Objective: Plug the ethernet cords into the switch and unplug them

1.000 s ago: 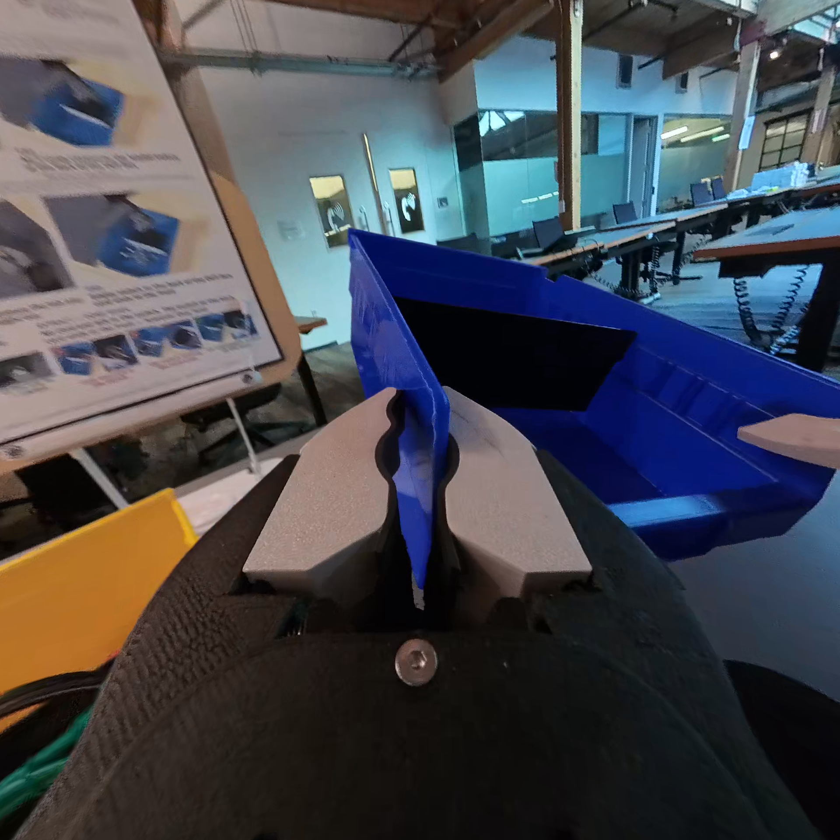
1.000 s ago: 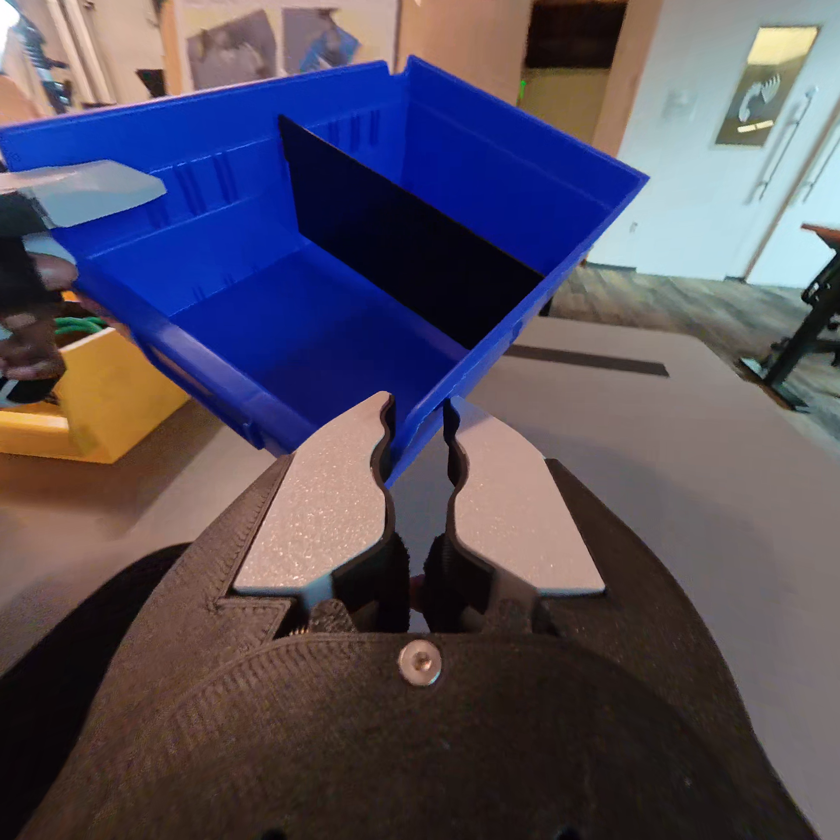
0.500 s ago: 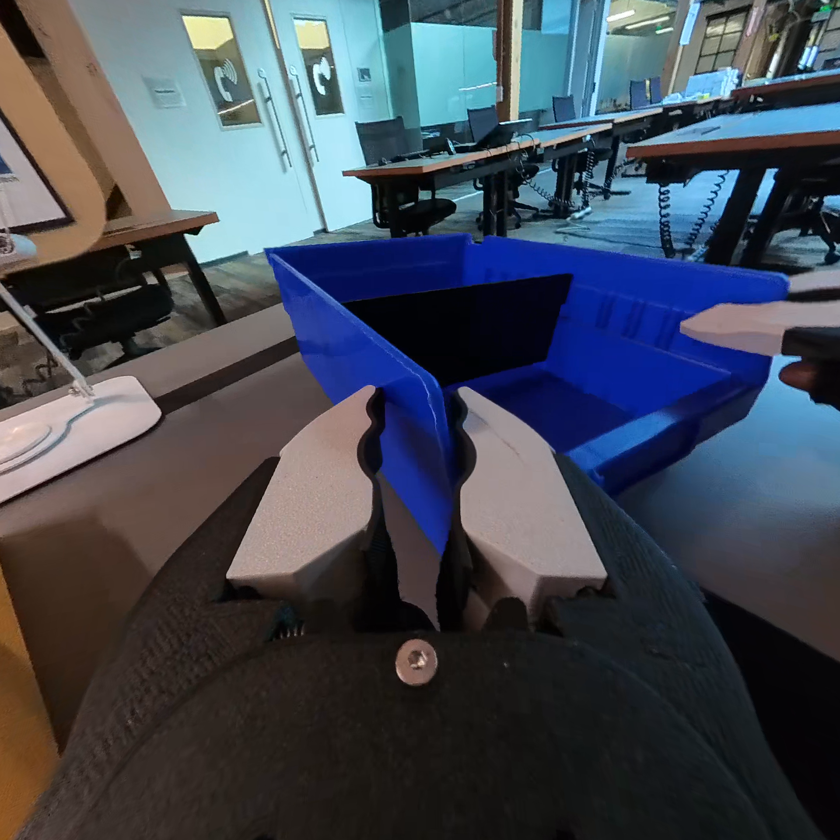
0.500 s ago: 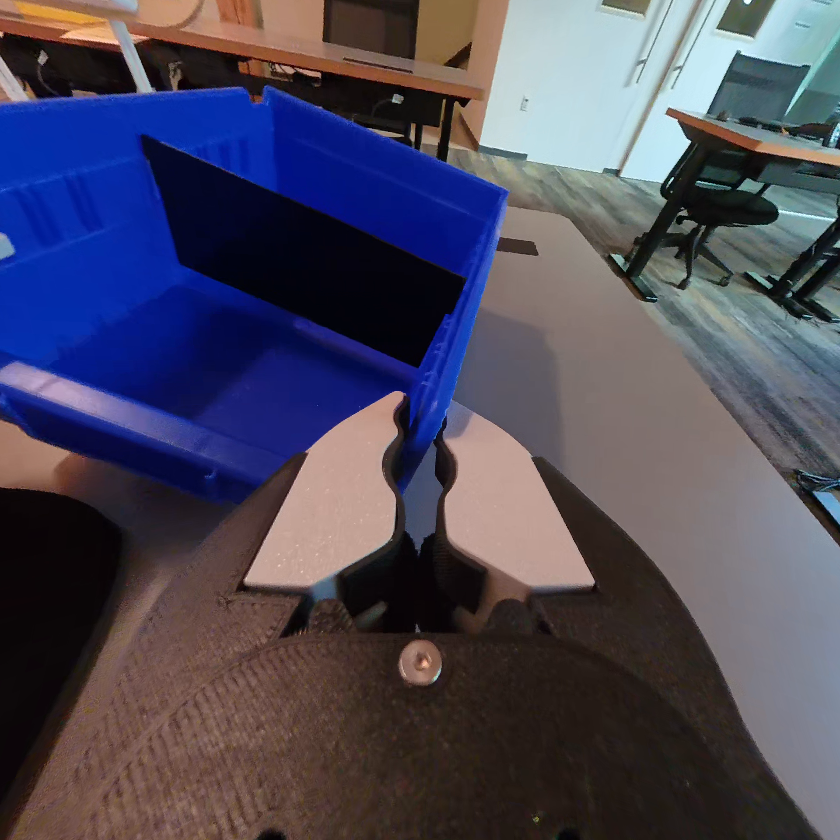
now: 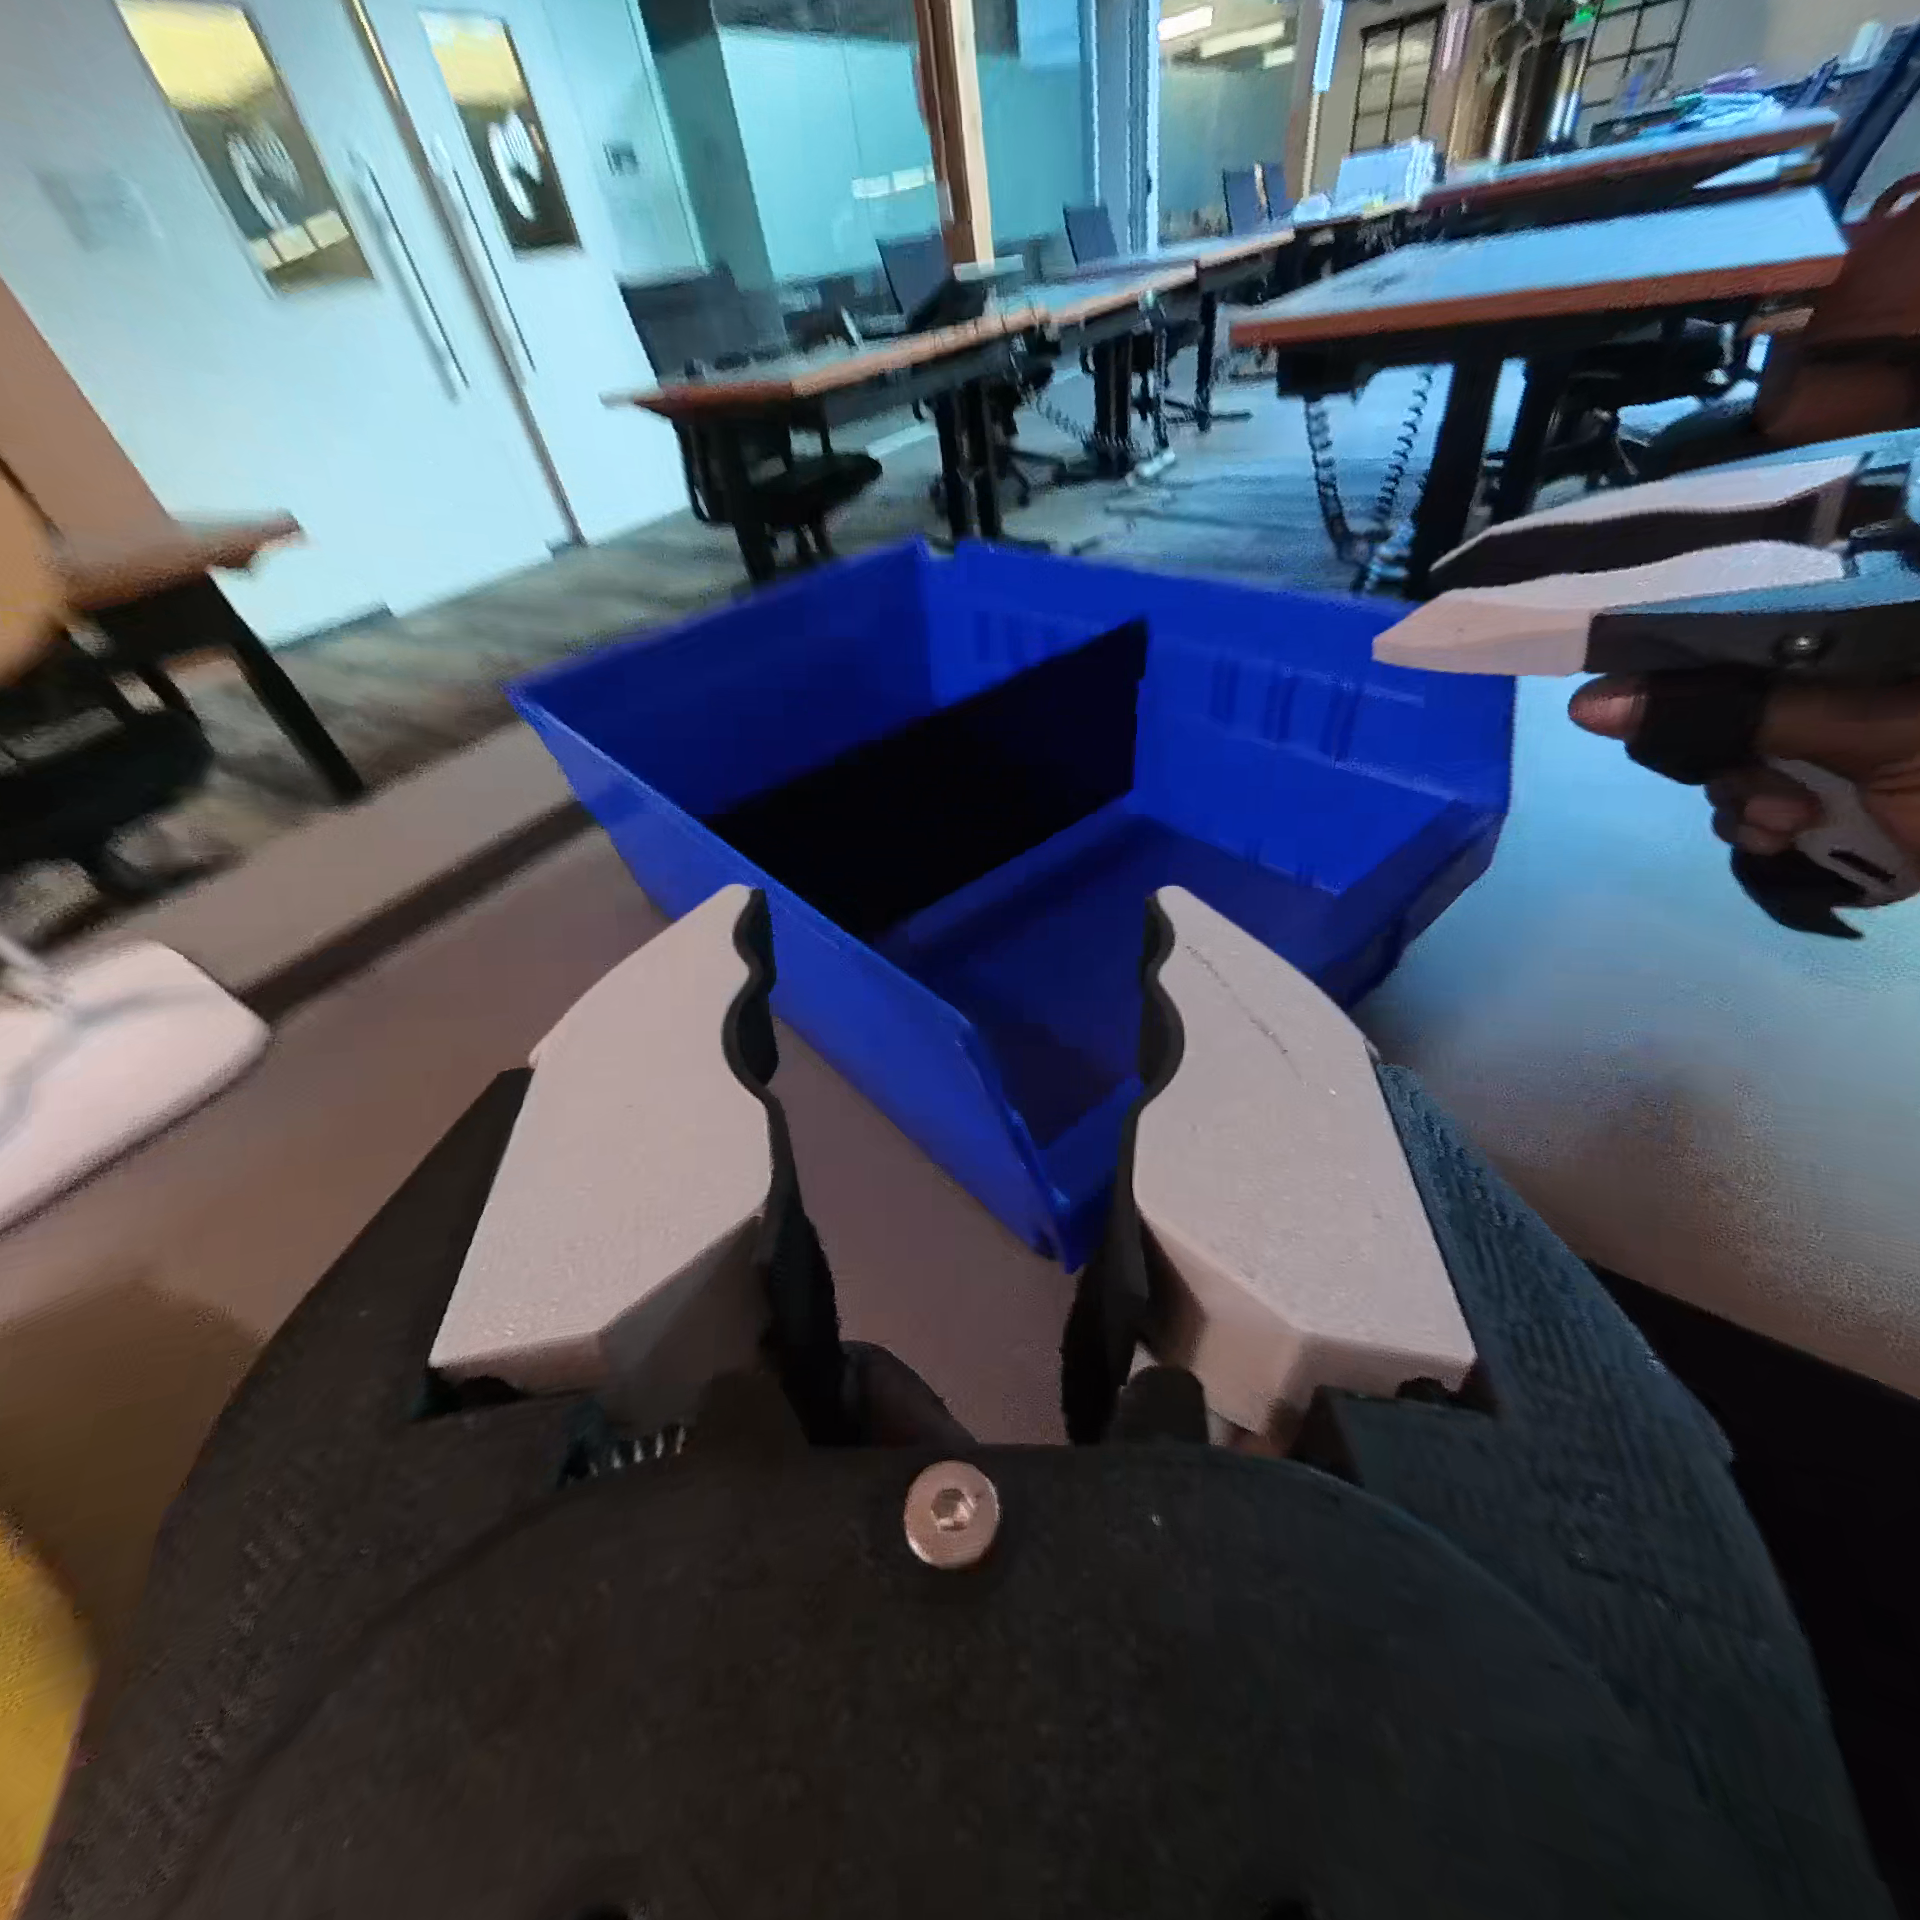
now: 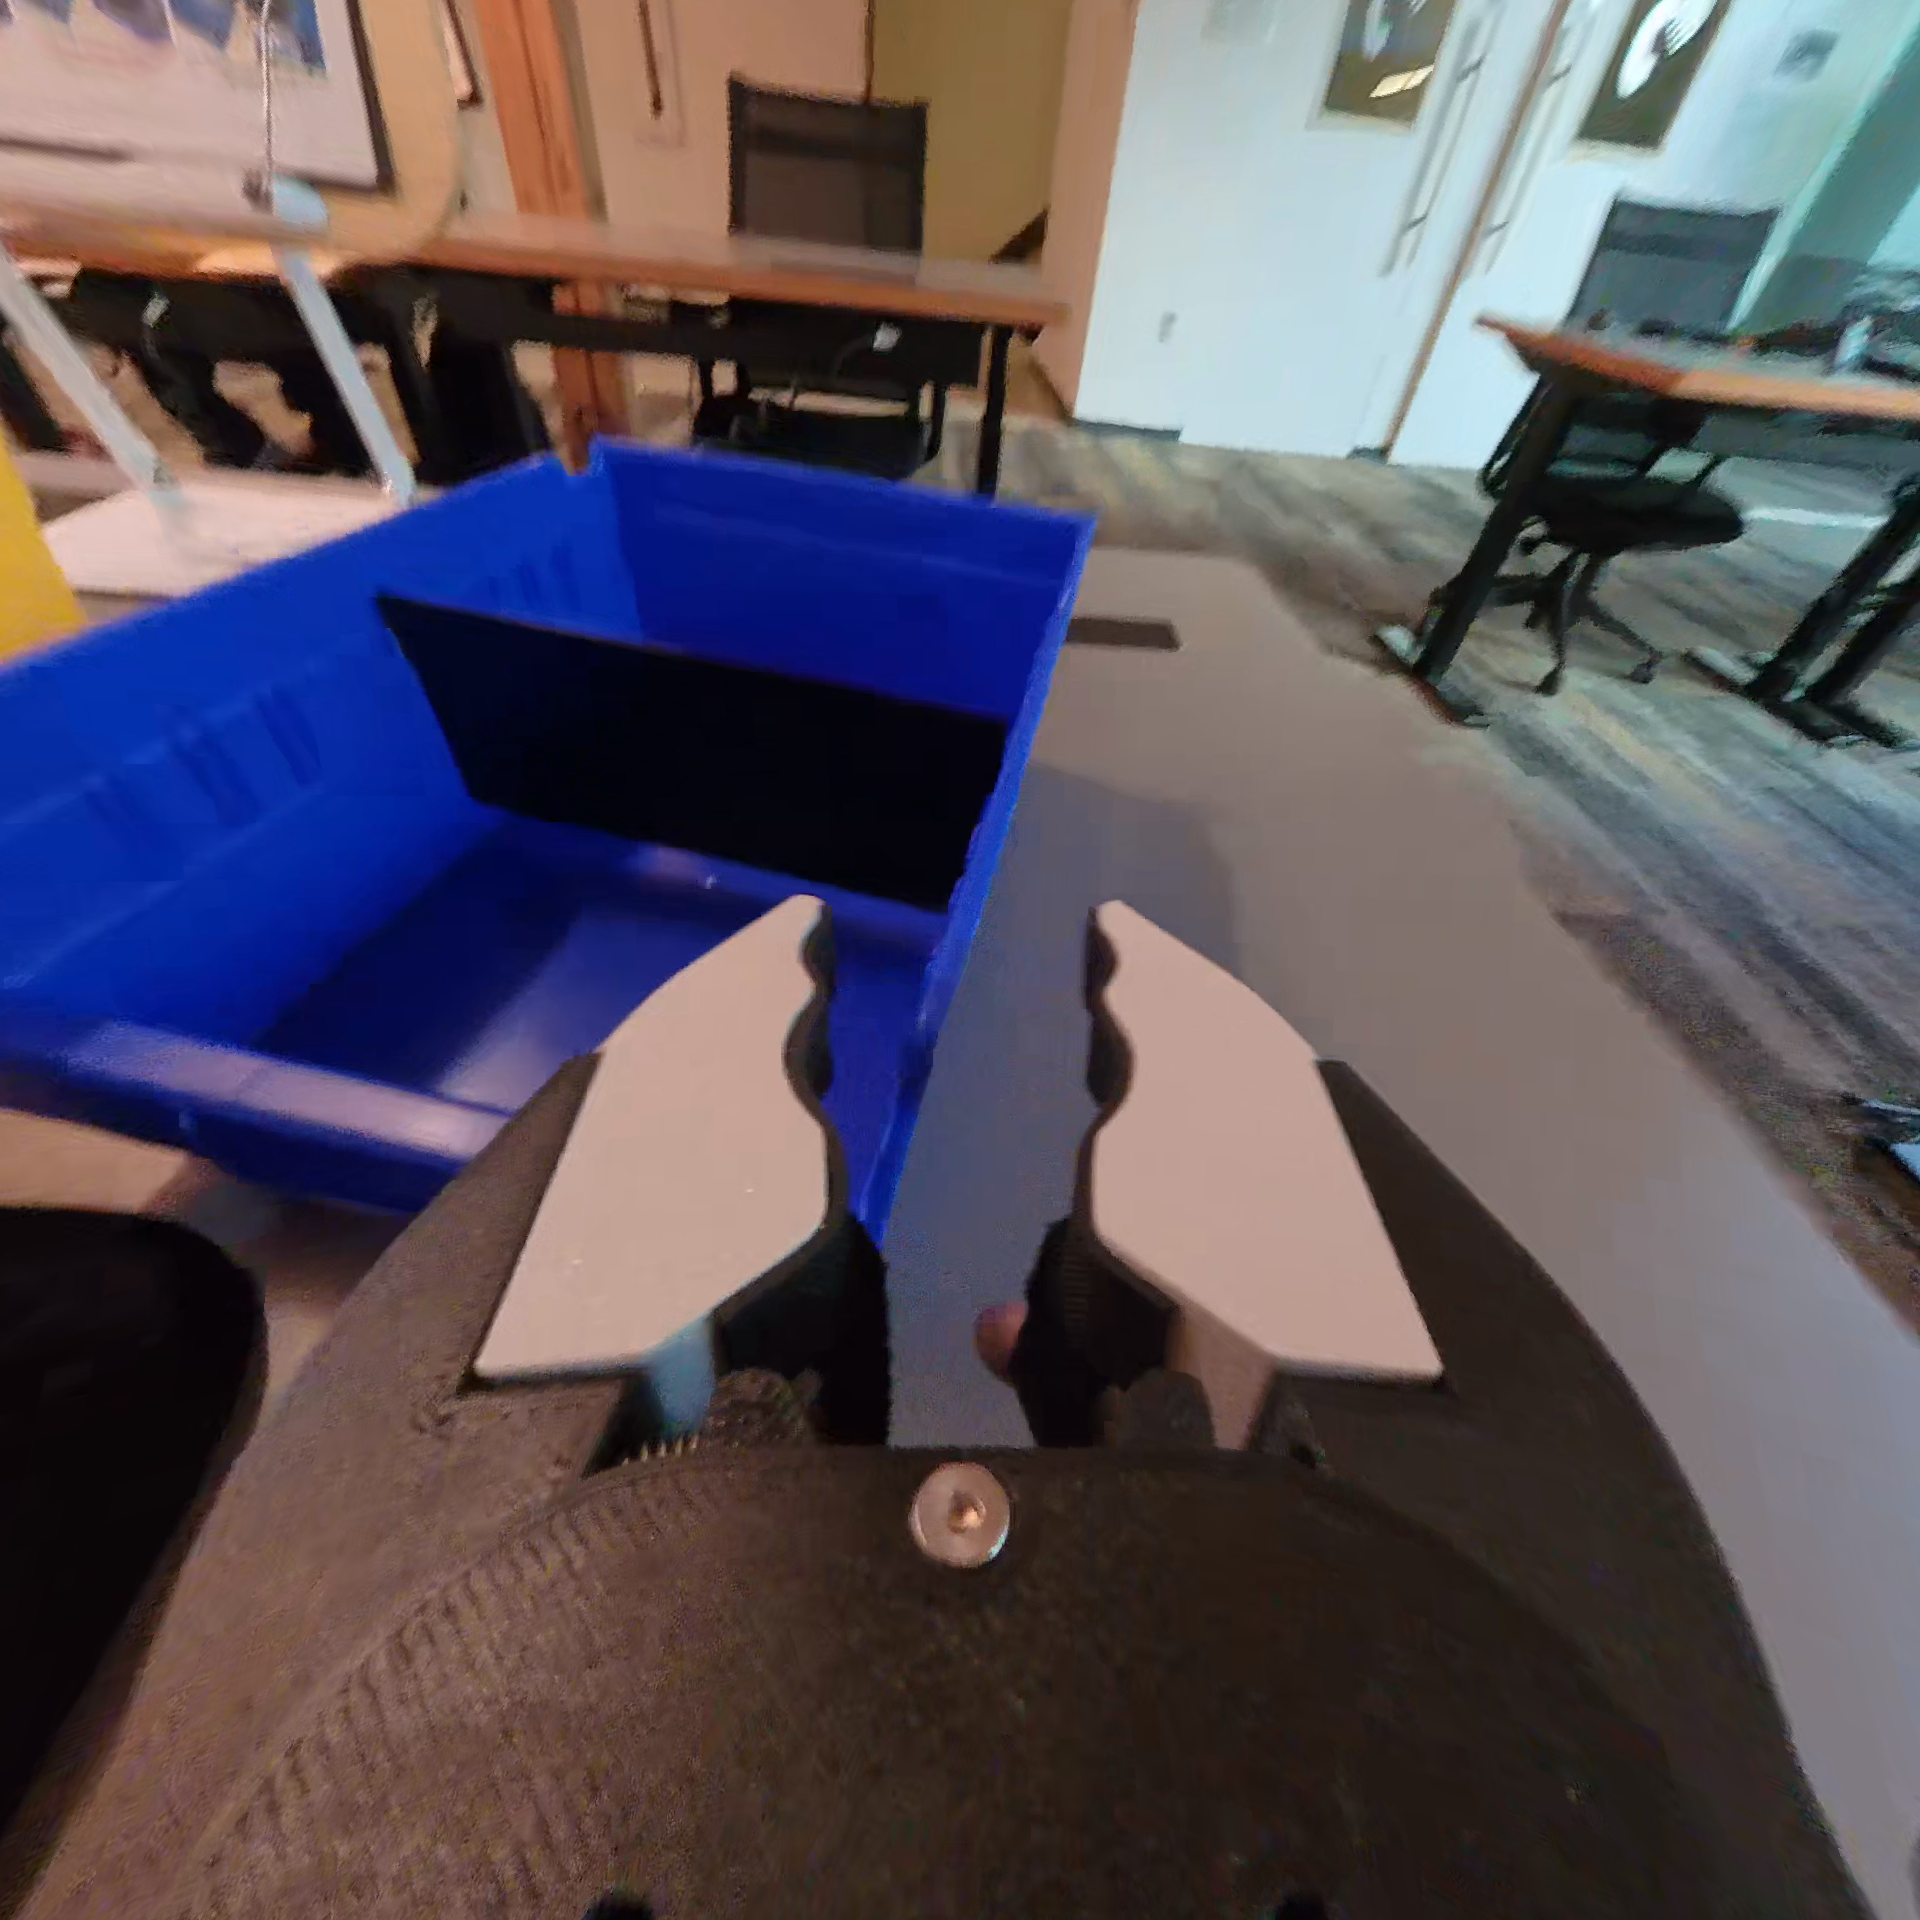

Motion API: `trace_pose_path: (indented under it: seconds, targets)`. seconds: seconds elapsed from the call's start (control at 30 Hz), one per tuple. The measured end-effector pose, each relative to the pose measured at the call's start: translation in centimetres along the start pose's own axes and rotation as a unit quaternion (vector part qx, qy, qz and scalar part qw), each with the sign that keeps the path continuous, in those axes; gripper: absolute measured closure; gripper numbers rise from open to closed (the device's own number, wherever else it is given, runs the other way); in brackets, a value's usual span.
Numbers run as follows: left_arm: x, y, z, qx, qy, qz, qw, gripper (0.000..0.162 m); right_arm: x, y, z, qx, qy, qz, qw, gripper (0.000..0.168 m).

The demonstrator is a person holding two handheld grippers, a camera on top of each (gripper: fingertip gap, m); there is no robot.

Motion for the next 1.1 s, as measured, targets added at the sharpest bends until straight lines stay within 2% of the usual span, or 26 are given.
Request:
trace_pose_path:
  seconds: [0.07,0.13,0.2,0.23,0.3,0.37,0.47,0.5,0.57,0.6,0.8,0.97,1.1]
  targets:
    - [2.2,2.4,-2.0,0.044,-0.033,0.041,0.998,0.095,2.3,0.9,-0.3,-0.022,0.026,0.031,0.999,0.107]
    - [2.6,4.7,-5.0,0.103,-0.069,0.044,0.991,0.101,4.7,1.1,-2.1,-0.014,0.057,0.064,0.996,0.106]
    - [1.3,6.8,-8.4,0.161,-0.089,0.009,0.983,0.108,6.1,0.3,-5.7,0.04,0.067,0.082,0.994,0.107]
    - [0.6,7.7,-9.9,0.185,-0.083,-0.005,0.979,0.11,6.3,-0.5,-8.1,0.085,0.063,0.08,0.991,0.101]
    - [-1.3,8.6,-11.6,0.201,-0.056,-0.05,0.977,0.111,5.7,-2.3,-12.8,0.167,0.037,0.06,0.983,0.094]
    - [-3.6,8.3,-11.7,0.188,-0.047,-0.104,0.975,0.11,4.3,-4.2,-17.0,0.227,0.012,0.026,0.973,0.094]
    - [-6.5,7.3,-12.0,0.184,-0.072,-0.162,0.967,0.115,1.0,-6.8,-20.3,0.231,0.034,-0.072,0.97,0.099]
    - [-7.4,7.3,-12.6,0.192,-0.091,-0.182,0.96,0.123,0.1,-7.4,-20.4,0.212,0.056,-0.103,0.97,0.106]
    - [-7.5,7.9,-13.3,0.194,-0.087,-0.194,0.958,0.126,-0.7,-7.8,-20.1,0.177,0.103,-0.136,0.969,0.137]
    - [-7.6,8.6,-13.9,0.203,-0.095,-0.199,0.954,0.129,-0.7,-7.8,-19.7,0.163,0.125,-0.143,0.968,0.146]
    - [-9.0,14.9,-19.7,0.297,-0.101,-0.228,0.922,0.156,-0.9,-7.2,-19.1,0.155,0.147,-0.158,0.964,0.149]
    - [-10.2,19.6,-23.8,0.324,-0.032,-0.228,0.918,0.156,-1.0,-7.0,-18.6,0.124,0.178,-0.169,0.961,0.152]
    - [-10.6,22.1,-25.2,0.359,-0.032,-0.221,0.906,0.156,-1.0,-6.8,-18.2,0.1,0.193,-0.172,0.961,0.154]
Point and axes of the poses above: each gripper's, where its closed fingertips meet, y back along the fingers, x out of its top, z = x × y across the jaws, the point moved 1 cm from there along y, back along the fingers, and after that the axes turned 12 degrees about x, right-handed, at the moved point
